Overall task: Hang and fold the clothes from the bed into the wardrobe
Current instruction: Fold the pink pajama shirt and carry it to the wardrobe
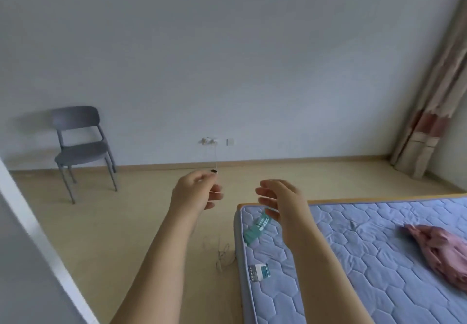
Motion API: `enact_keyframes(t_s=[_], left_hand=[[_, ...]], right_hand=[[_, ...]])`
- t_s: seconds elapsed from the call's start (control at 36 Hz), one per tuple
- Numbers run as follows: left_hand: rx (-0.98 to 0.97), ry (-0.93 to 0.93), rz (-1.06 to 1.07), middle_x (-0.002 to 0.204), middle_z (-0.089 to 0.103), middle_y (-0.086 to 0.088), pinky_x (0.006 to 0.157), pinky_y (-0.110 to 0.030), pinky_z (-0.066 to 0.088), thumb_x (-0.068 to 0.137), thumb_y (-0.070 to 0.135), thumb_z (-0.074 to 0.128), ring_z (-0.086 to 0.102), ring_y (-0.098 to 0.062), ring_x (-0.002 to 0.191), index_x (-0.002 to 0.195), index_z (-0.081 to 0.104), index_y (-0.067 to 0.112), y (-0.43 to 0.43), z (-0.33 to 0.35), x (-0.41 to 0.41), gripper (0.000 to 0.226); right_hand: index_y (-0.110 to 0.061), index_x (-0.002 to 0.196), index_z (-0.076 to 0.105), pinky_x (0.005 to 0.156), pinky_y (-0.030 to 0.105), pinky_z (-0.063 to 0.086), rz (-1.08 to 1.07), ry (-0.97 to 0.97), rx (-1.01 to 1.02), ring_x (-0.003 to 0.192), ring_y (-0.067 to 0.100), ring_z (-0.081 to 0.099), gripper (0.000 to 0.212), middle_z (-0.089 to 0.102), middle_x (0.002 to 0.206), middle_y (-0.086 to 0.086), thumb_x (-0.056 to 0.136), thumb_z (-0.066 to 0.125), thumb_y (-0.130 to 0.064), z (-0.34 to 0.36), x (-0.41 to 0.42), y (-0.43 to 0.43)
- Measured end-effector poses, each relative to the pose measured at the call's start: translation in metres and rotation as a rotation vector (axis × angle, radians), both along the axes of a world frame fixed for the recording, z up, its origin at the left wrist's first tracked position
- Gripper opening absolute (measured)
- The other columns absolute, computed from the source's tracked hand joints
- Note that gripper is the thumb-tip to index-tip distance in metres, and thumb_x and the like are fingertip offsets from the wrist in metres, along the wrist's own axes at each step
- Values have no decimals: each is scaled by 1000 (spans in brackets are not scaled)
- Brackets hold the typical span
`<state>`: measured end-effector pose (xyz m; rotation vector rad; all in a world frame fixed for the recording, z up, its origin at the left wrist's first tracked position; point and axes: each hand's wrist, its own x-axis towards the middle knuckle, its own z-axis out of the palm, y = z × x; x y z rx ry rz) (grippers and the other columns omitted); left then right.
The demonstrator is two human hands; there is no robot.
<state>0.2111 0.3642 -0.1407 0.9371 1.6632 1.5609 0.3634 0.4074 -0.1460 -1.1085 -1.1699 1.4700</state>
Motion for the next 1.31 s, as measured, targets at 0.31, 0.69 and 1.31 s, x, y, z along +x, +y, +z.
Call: enact_keyframes(t_s=[0.31,0.69,1.31], left_hand=[[-268,-21,-97,71,63,-3,60,-26,45,92,16,53,61,-15,62,79,60,16,108,-89,-43,16],[-379,-12,-167,71,62,-2,58,-25,43,93,16,53,60,-14,63,80,60,17,236,-124,-78,15],[-387,-87,-86,73,63,-2,61,-26,46,92,18,54,61,-14,63,84,60,15,464,-145,-193,11]], right_hand=[[-11,76,59,55,22,34,-72,-106,-298,61,15,48,18,59,72,4,91,50,-8,-96,-40,82],[-9,78,59,56,24,35,-160,-68,-466,63,17,49,17,59,70,5,92,50,-7,-134,-73,192],[-13,80,61,59,26,38,-45,-103,-500,63,17,53,16,63,72,3,92,50,-11,-166,-190,440]])
